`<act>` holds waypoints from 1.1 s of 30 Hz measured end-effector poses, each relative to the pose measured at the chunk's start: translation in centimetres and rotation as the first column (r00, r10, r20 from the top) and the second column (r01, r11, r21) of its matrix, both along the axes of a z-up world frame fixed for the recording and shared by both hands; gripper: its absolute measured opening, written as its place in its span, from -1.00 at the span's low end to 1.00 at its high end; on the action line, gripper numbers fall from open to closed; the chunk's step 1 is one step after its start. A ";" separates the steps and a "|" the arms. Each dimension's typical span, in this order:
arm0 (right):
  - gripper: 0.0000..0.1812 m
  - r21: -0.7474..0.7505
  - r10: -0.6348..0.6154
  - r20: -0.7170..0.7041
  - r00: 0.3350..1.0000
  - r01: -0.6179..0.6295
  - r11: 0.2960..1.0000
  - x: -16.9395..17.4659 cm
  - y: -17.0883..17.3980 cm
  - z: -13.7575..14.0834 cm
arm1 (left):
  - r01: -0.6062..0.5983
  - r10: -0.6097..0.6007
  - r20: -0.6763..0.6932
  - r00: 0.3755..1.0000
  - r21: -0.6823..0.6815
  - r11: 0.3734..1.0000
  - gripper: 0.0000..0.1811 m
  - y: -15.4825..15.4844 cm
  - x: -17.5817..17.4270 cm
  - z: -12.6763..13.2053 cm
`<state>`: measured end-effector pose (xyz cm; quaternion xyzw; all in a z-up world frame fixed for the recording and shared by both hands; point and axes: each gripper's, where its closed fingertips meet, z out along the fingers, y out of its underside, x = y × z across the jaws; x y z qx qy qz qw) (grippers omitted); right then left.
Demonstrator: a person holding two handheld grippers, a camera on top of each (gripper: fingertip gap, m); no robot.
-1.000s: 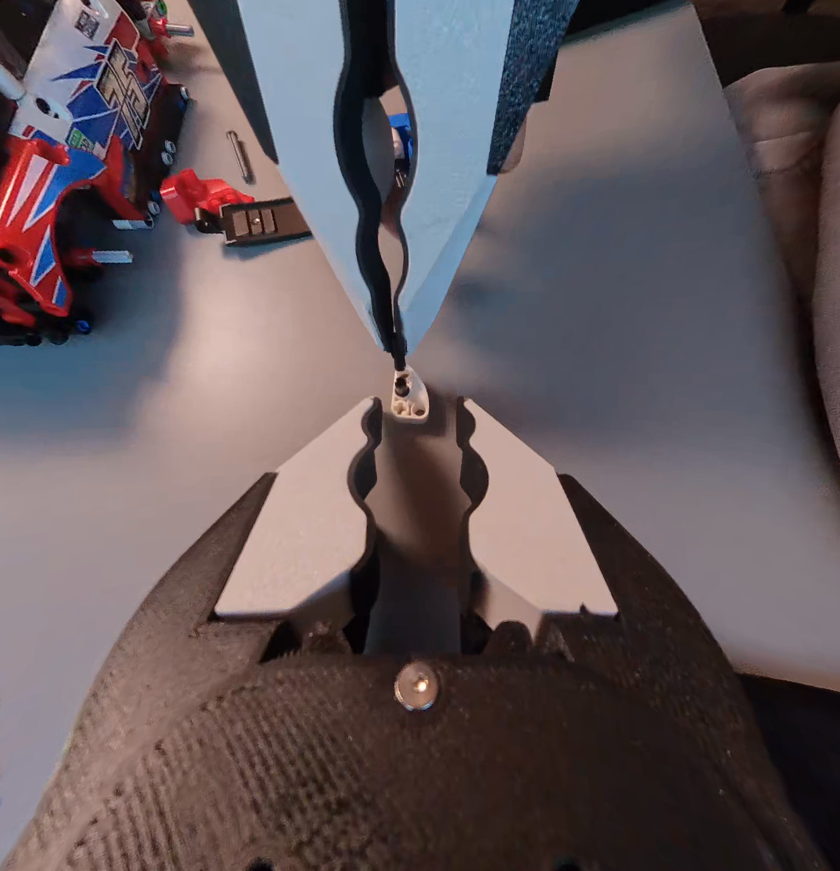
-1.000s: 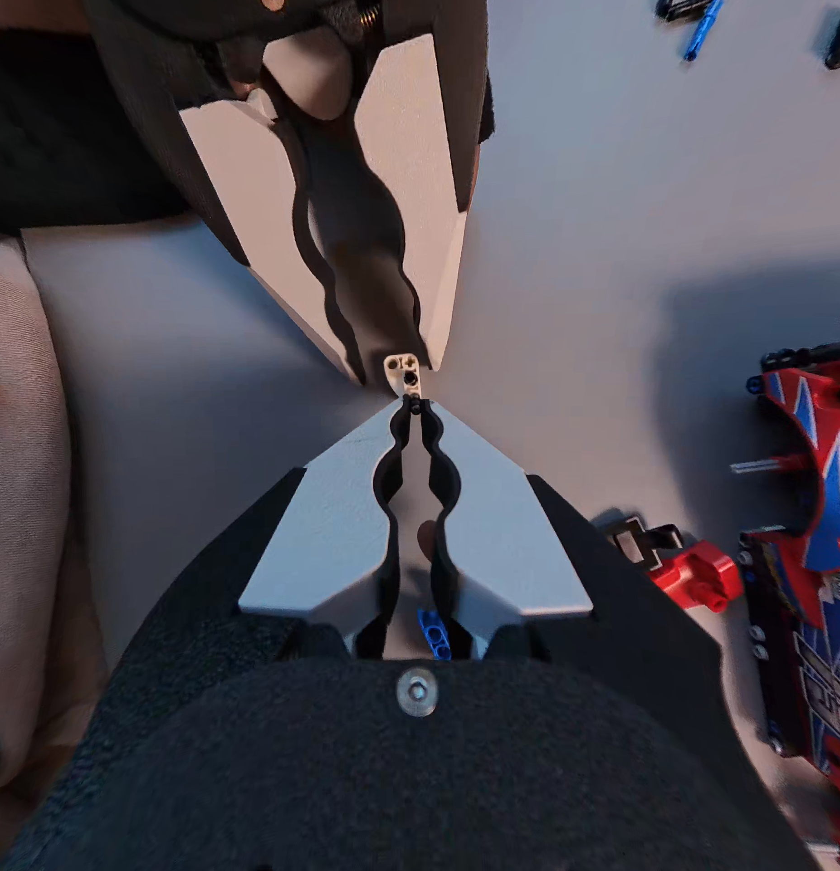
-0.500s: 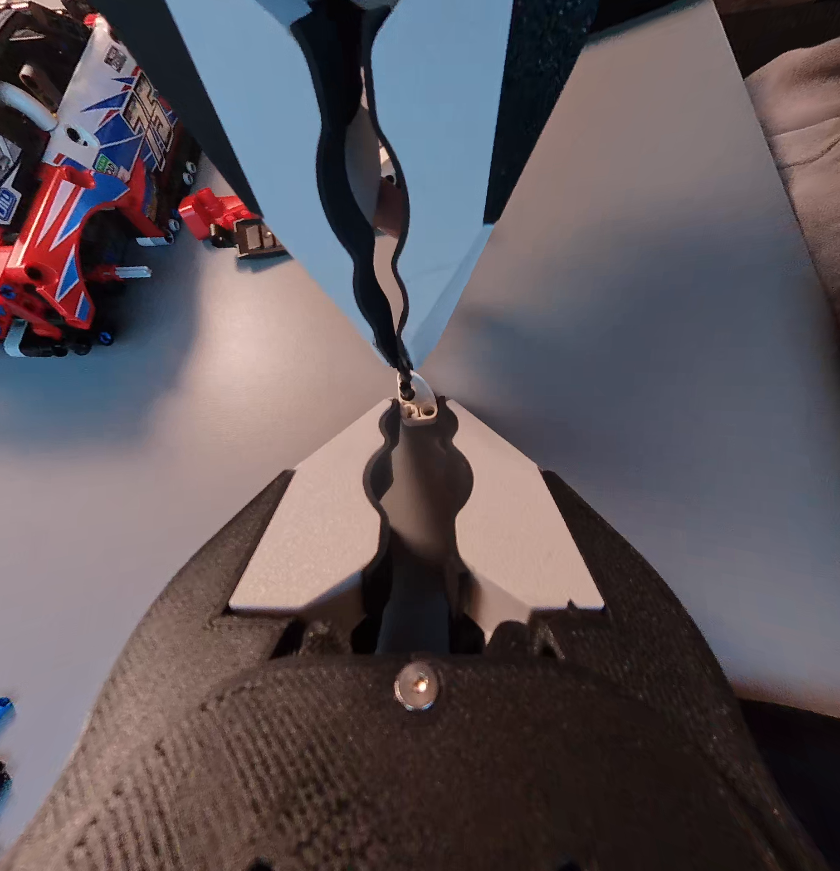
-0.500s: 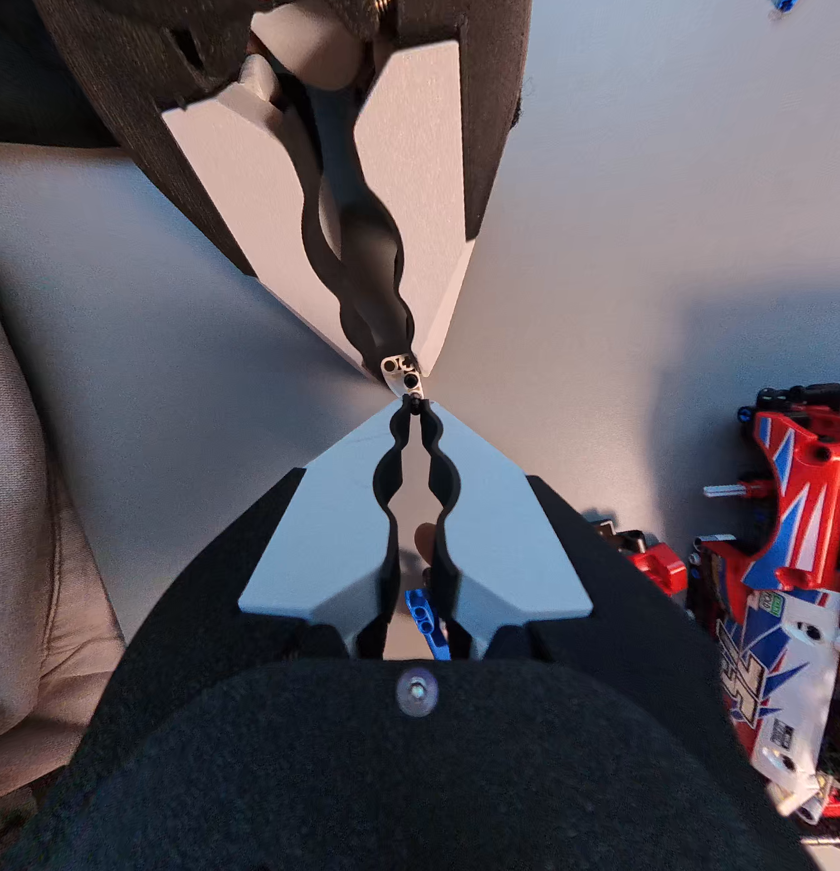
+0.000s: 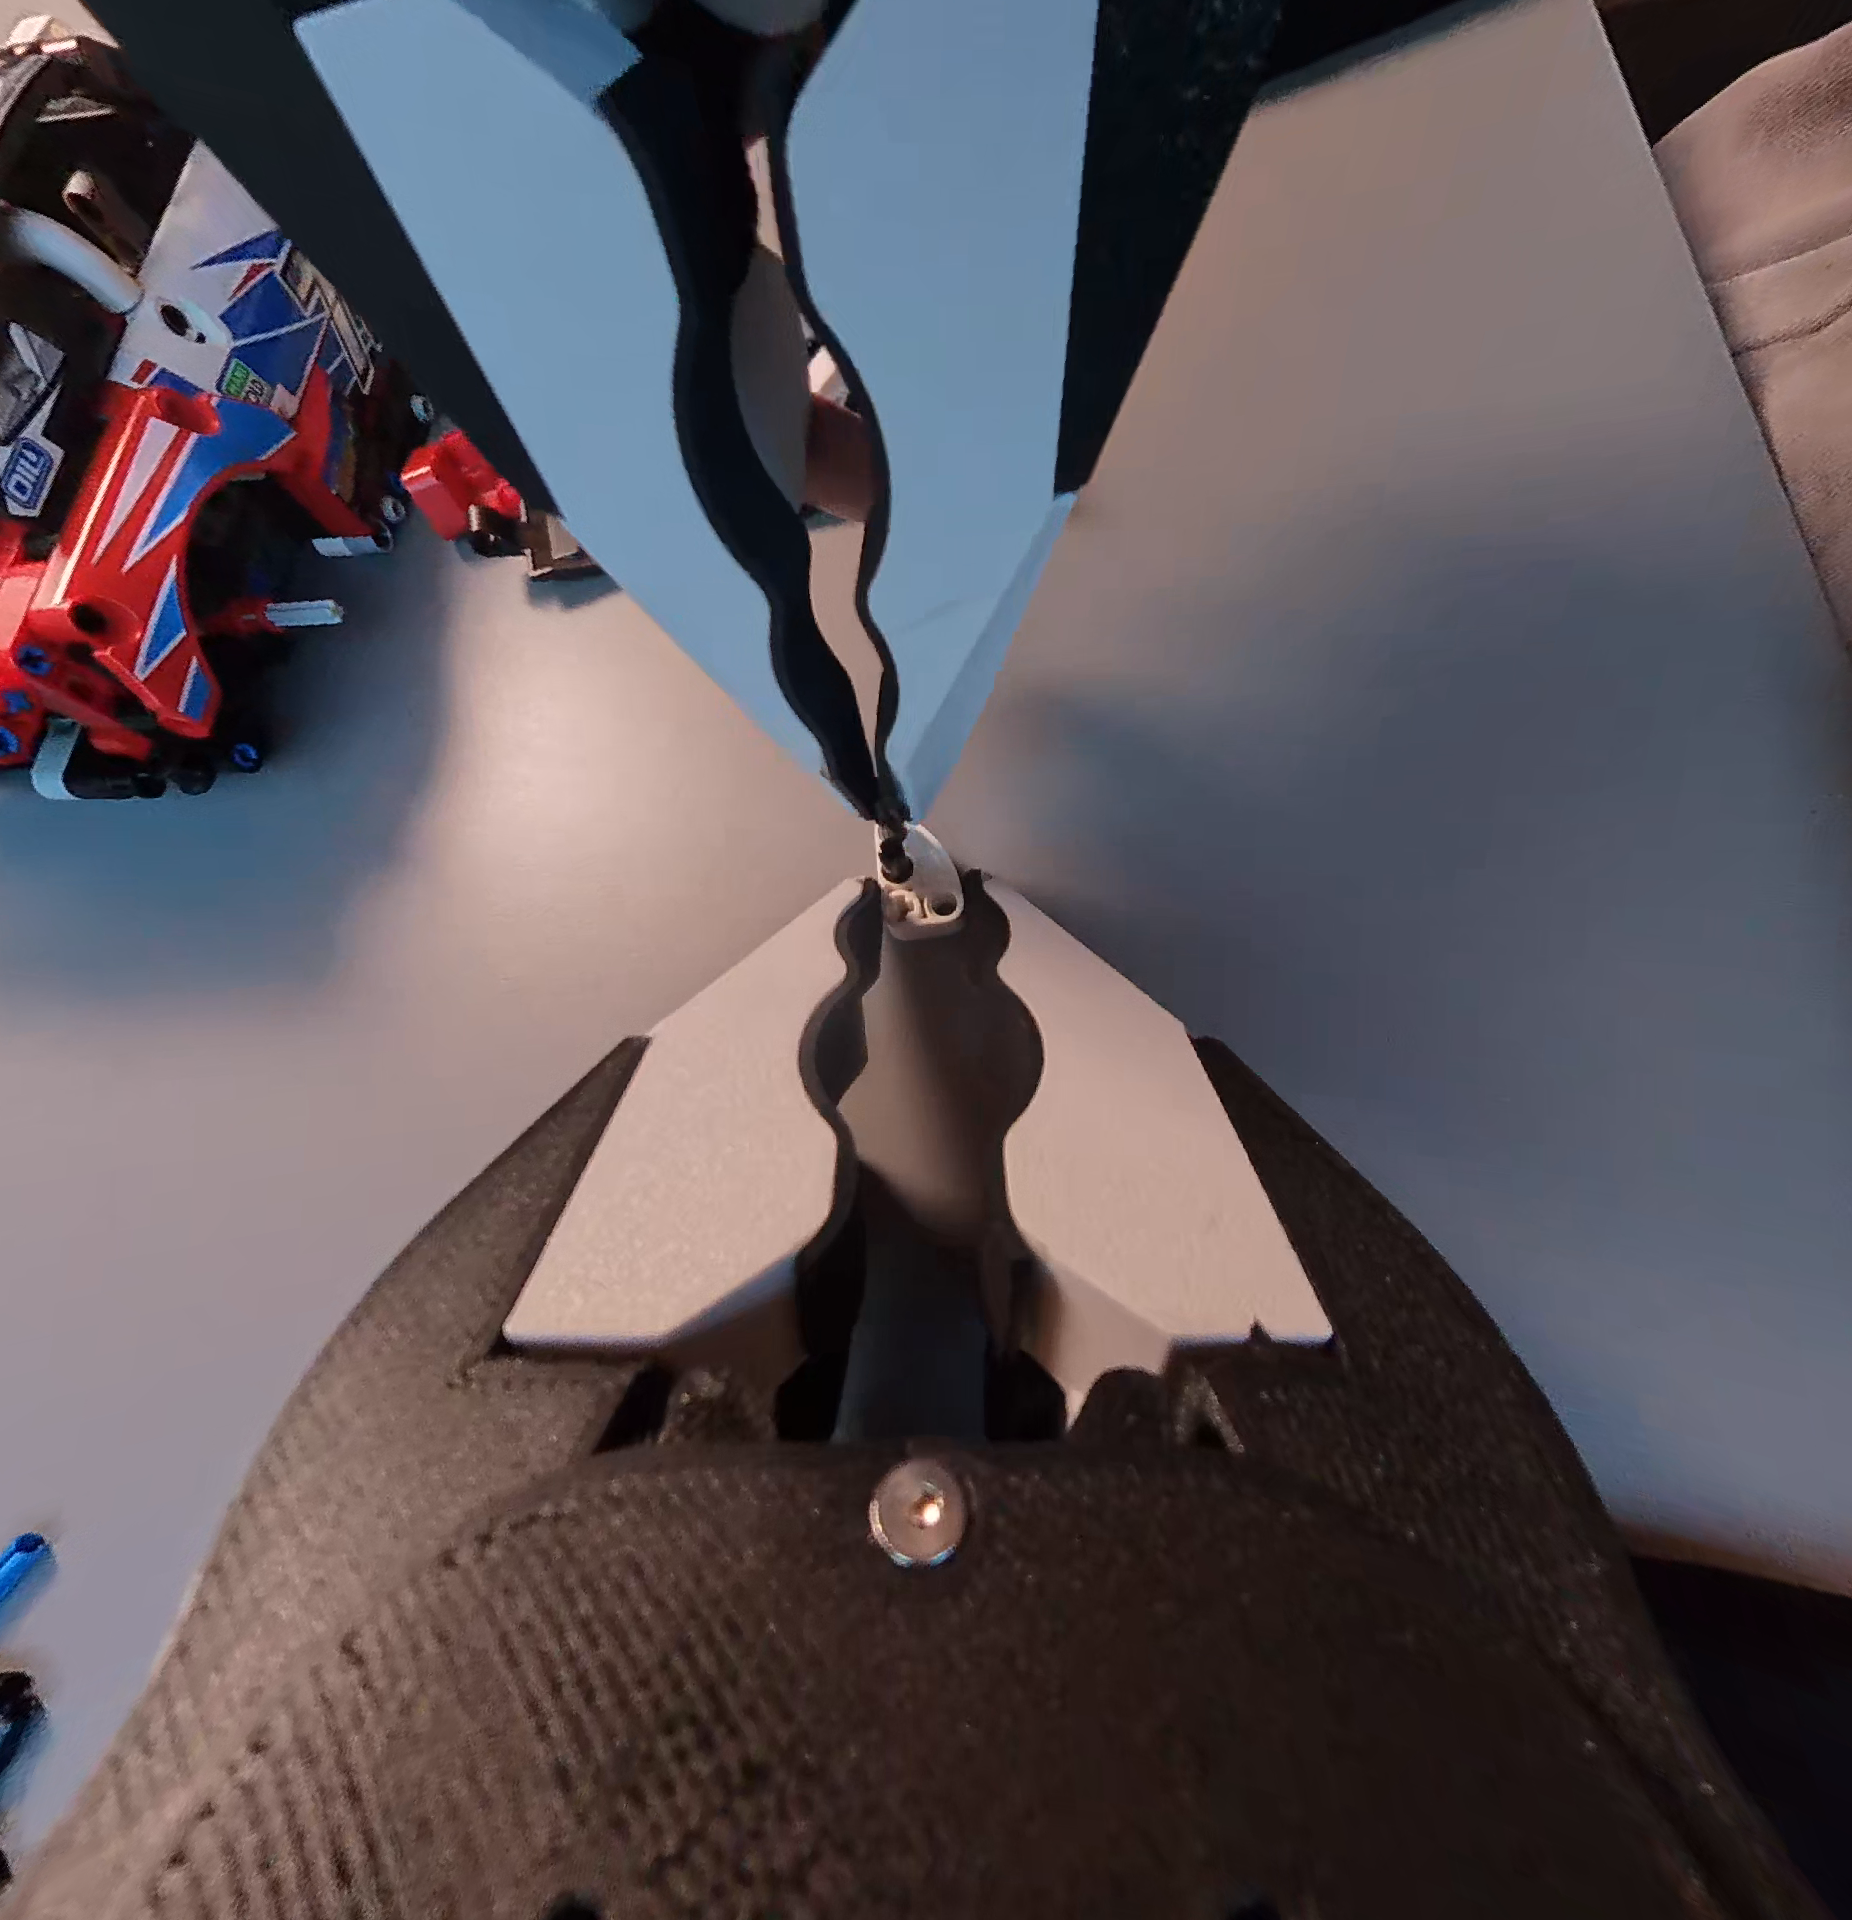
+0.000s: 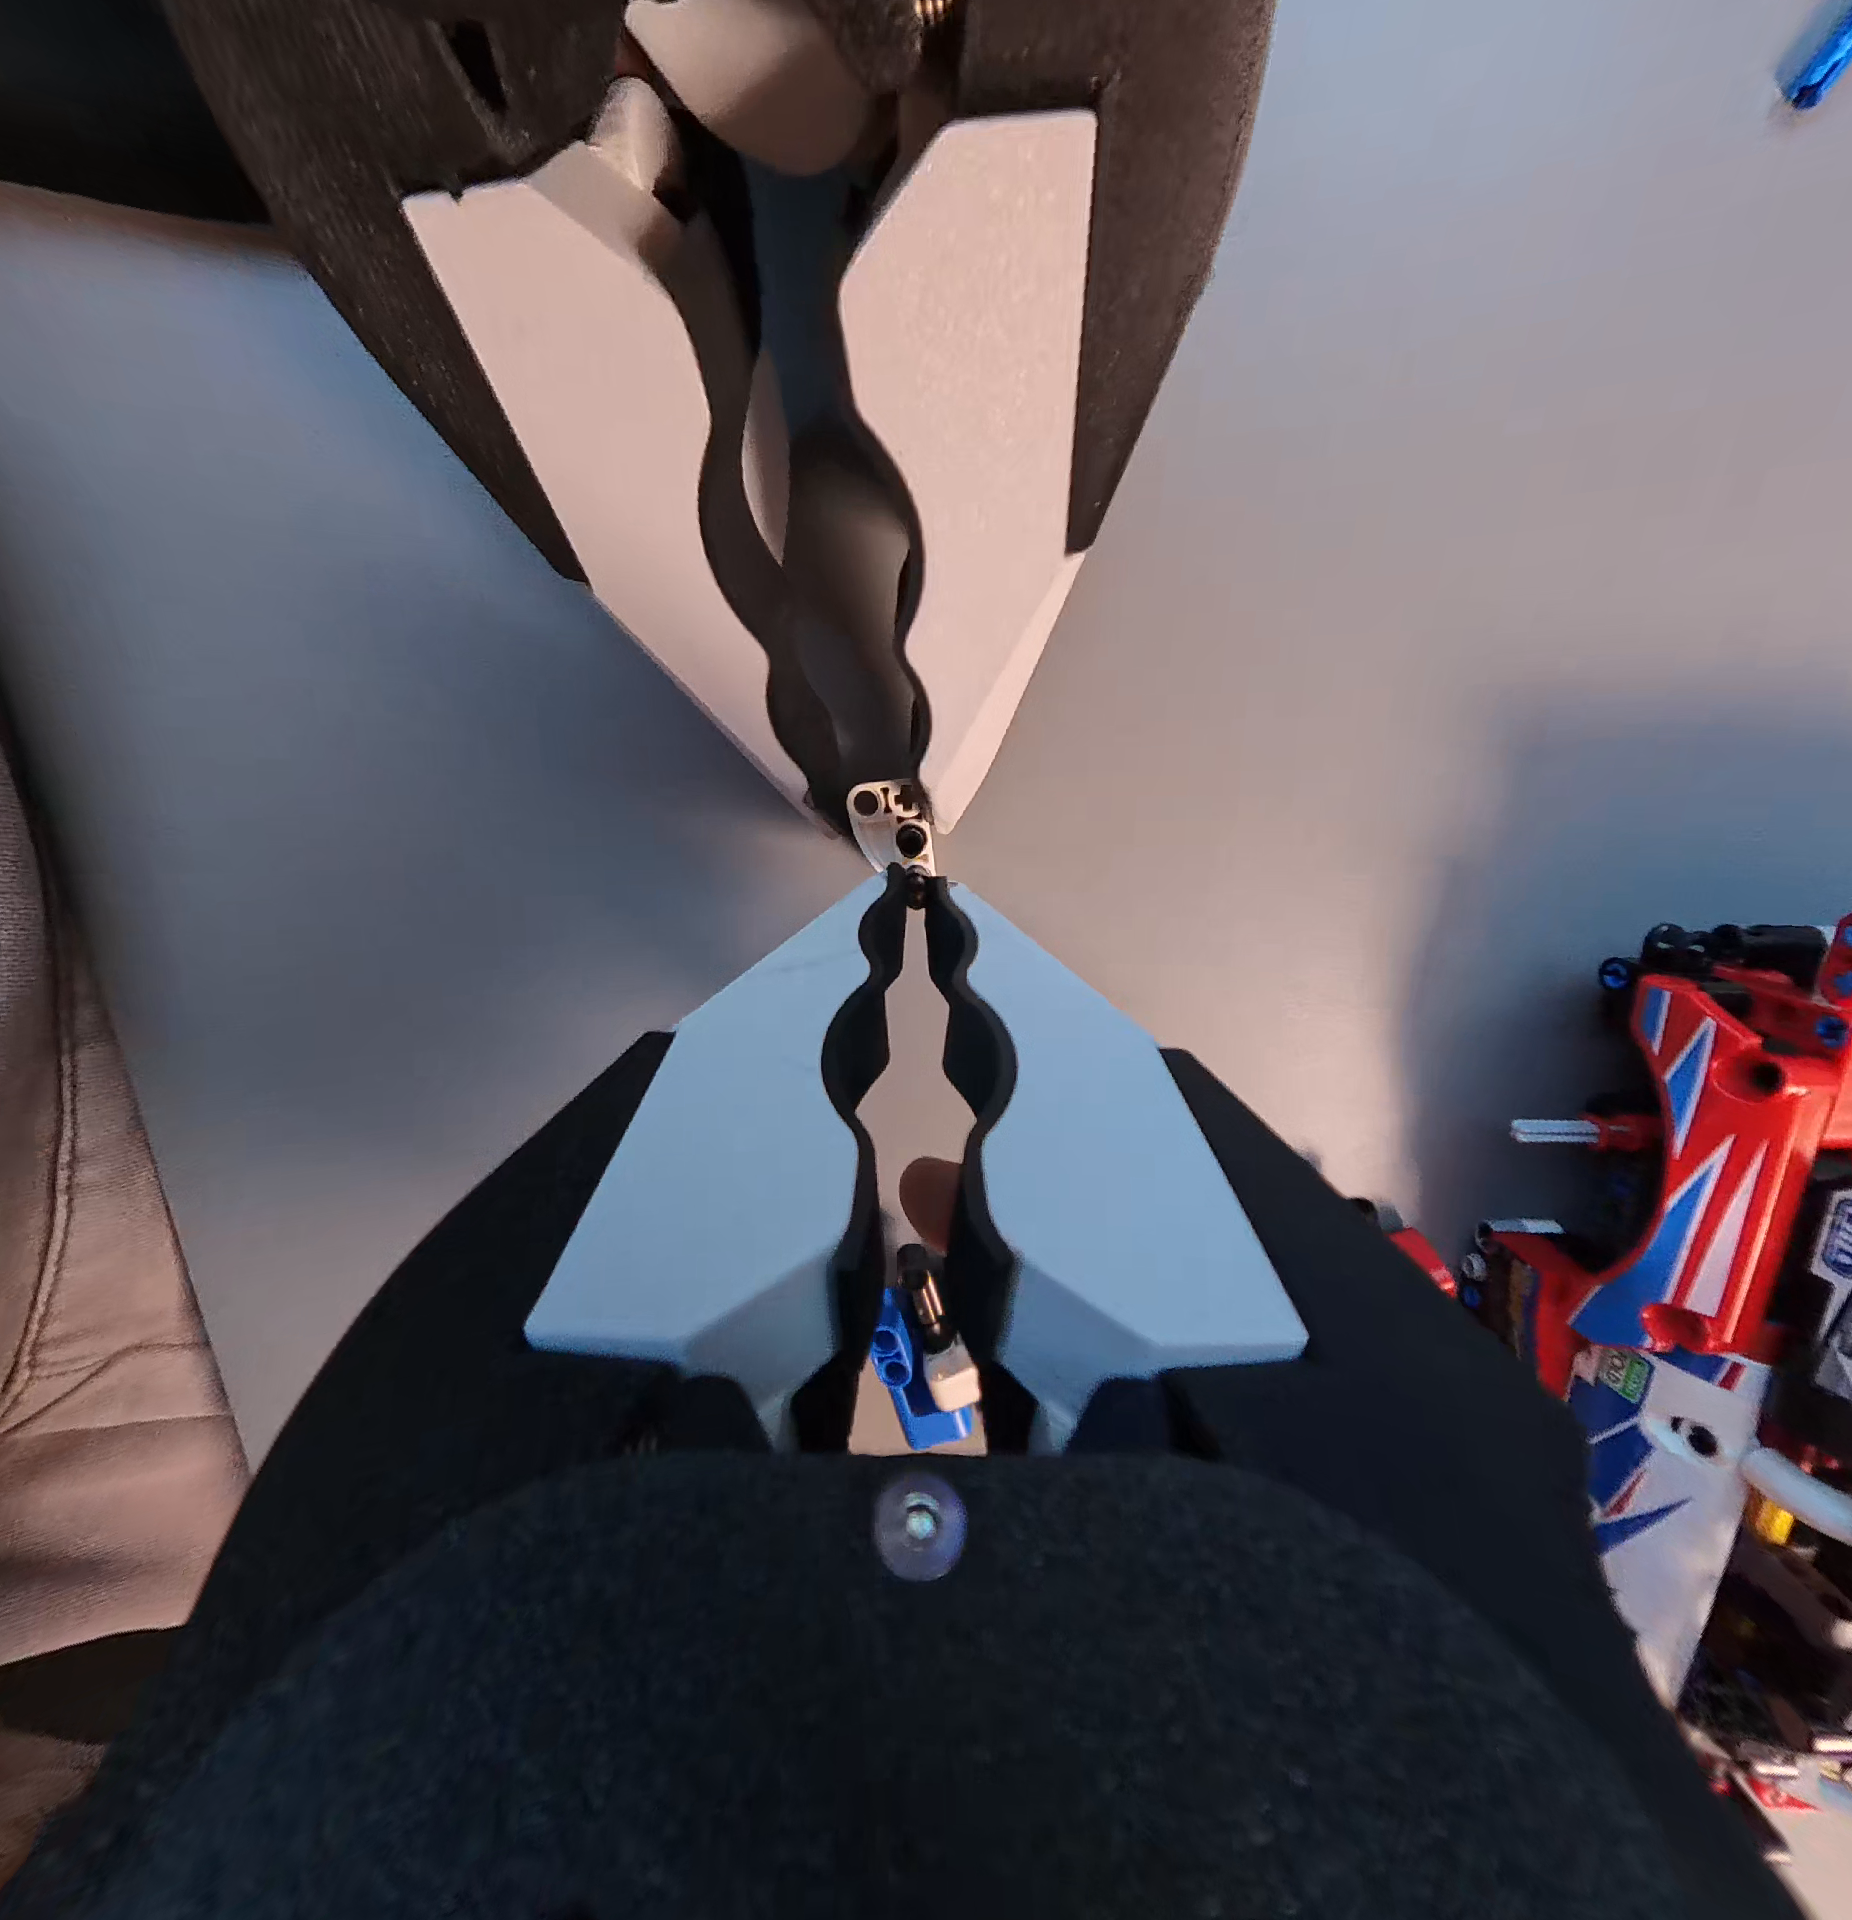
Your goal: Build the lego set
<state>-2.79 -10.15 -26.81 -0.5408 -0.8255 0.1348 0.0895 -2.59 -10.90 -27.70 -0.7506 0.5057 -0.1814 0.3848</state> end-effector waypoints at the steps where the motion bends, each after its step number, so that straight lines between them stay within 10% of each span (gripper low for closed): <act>1: -0.99 -0.005 0.004 -0.002 1.000 -0.004 1.000 0.0 0.0 0.0 | 0.000 0.000 0.000 1.000 0.000 1.000 -0.85 0.0 0.0 0.0; 33: -0.99 -0.055 -0.040 -0.033 0.999 0.038 0.998 -0.1 -0.2 0.0 | 0.013 -0.013 -0.004 1.000 0.011 1.000 -0.85 -0.2 0.0 0.1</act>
